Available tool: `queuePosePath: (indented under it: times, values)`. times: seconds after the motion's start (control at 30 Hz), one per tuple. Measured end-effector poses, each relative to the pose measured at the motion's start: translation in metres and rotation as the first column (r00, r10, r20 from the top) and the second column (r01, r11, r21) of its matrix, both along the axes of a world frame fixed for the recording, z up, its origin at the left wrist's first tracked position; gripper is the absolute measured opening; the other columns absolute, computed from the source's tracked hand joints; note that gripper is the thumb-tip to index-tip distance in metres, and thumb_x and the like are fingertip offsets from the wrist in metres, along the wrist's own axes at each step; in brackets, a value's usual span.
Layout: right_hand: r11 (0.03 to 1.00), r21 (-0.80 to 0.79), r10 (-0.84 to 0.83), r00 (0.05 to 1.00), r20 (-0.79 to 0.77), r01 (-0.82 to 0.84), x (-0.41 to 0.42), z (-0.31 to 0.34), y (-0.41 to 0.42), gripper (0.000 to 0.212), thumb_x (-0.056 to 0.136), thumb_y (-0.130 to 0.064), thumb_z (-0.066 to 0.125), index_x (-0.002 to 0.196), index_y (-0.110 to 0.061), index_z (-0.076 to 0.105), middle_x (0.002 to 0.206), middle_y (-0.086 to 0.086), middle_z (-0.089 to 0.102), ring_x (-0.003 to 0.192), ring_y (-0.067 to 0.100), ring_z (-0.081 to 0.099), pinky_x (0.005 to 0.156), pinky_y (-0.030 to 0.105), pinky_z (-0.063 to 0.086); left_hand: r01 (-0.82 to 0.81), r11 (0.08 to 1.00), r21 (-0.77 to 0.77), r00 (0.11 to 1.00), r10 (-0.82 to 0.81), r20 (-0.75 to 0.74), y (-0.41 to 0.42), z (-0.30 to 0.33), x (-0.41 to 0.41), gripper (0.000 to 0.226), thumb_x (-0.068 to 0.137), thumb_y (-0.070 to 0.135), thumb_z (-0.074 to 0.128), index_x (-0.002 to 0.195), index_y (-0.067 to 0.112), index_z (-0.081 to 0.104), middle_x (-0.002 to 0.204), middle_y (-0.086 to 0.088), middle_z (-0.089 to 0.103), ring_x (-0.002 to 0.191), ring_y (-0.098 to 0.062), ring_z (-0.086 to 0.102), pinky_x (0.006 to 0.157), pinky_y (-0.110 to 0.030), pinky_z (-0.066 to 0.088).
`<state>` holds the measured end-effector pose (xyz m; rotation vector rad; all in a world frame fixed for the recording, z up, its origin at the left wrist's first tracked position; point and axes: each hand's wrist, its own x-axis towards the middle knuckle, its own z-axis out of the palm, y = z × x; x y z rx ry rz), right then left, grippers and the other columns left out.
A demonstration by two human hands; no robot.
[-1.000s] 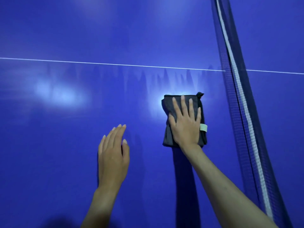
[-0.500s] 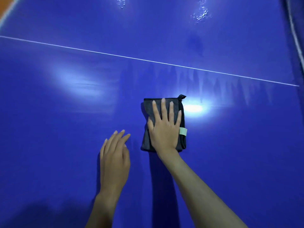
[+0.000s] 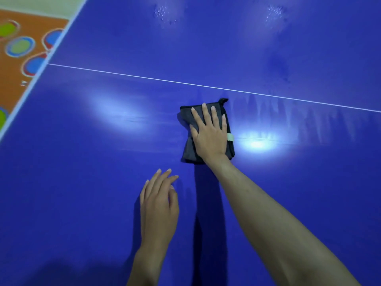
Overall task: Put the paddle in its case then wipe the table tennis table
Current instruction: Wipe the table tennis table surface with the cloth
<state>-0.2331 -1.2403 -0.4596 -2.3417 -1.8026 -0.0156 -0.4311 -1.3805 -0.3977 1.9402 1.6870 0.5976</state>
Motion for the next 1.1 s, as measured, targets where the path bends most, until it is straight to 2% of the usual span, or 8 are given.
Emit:
queuePosePath:
  times: [0.2,0.37,0.73,0.9,1.0,1.1]
  values:
    - [0.988,-0.005,-0.157,0.987,-0.015,0.157,0.064,0.002,-0.031,0.060,0.104,-0.051,0.020,0.161,-0.038,0.033,0.172,-0.001,0.025,0.159,0.025,0.020,0.129,0.053,0.012,0.114,0.994,-0.004,0.993,-0.114,-0.028,0.000,-0.003,0.034,0.036,0.101,0.017,0.039,0.119,0.022,0.069,0.145,0.010,0.058,0.148,-0.009,0.037,0.121,-0.049,0.031]
    - [0.970,-0.014,-0.244,0.970,-0.012,0.244,0.157,0.004,-0.090,0.061,0.103,-0.051,0.022,0.162,-0.037,0.031,0.172,-0.001,0.024,0.159,0.026,0.020,0.129,0.052,0.011,0.144,0.989,-0.008,0.989,-0.145,-0.016,-0.015,-0.007,0.085,0.045,0.101,0.027,0.028,0.117,0.021,0.069,0.142,0.009,0.060,0.147,-0.011,0.039,0.121,-0.047,0.030]
    - [0.915,-0.048,-0.400,0.916,0.010,0.400,0.367,0.010,-0.224,0.059,0.104,-0.048,0.032,0.162,-0.037,0.033,0.172,0.000,0.026,0.159,0.025,0.021,0.129,0.050,0.011,0.257,0.966,-0.013,0.966,-0.257,-0.011,-0.070,-0.011,0.244,0.040,0.102,0.027,0.031,0.116,0.025,0.068,0.143,0.012,0.059,0.147,-0.008,0.038,0.122,-0.043,0.027]
    - [0.904,-0.084,-0.422,0.907,-0.009,0.419,0.457,0.013,-0.272,0.058,0.107,-0.048,0.038,0.164,-0.038,0.027,0.173,-0.002,0.019,0.160,0.024,0.016,0.129,0.053,0.012,0.244,0.969,-0.030,0.970,-0.244,0.007,-0.089,-0.018,0.307,0.033,0.101,0.021,0.039,0.112,0.025,0.070,0.142,0.012,0.060,0.147,-0.007,0.038,0.120,-0.046,0.032]
    - [0.880,-0.102,-0.471,0.881,-0.053,0.464,0.496,0.018,-0.288,0.064,0.102,-0.057,0.028,0.163,-0.040,0.026,0.174,-0.003,0.018,0.160,0.023,0.015,0.128,0.054,0.014,0.222,0.975,-0.018,0.975,-0.222,-0.004,-0.091,-0.022,0.327,0.031,0.100,0.017,0.042,0.109,0.024,0.071,0.140,0.010,0.061,0.146,-0.010,0.040,0.117,-0.050,0.034]
    - [0.884,-0.126,-0.465,0.870,-0.161,0.449,0.519,0.031,-0.276,0.062,0.105,-0.058,0.029,0.164,-0.042,0.023,0.175,-0.006,0.008,0.158,0.024,0.018,0.125,0.048,0.017,0.198,0.980,0.004,0.980,-0.198,-0.027,-0.090,-0.024,0.339,0.028,0.102,0.004,0.050,0.109,0.021,0.071,0.140,0.007,0.062,0.146,-0.012,0.040,0.120,-0.048,0.030]
